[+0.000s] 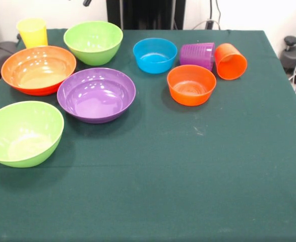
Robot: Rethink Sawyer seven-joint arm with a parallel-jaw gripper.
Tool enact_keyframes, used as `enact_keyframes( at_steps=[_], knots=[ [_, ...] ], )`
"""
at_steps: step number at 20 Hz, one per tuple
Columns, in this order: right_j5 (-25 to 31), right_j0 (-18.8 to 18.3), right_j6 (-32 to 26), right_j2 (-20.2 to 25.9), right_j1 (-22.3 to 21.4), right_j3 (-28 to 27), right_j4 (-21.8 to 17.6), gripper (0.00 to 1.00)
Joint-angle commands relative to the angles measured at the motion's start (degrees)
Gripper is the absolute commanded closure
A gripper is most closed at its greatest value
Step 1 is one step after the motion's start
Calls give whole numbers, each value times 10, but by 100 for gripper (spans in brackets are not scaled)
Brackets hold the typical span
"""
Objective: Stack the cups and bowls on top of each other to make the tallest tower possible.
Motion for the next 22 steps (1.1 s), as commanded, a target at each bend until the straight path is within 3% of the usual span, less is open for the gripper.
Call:
enact_keyframes(
  at_steps=[1, 11, 16, 18, 22],
  knots=[
    [-197, 11, 70, 15, 112, 61, 62, 0],
    [-226, 6, 49, 6, 104, 55, 51, 0],
    [-214, -11, 34, -10, 121, 44, 29, 0],
    [-257, -15, 19, -12, 122, 43, 17, 0],
    [-425, -17, 19, -16, 97, 46, -2, 0]
  ],
)
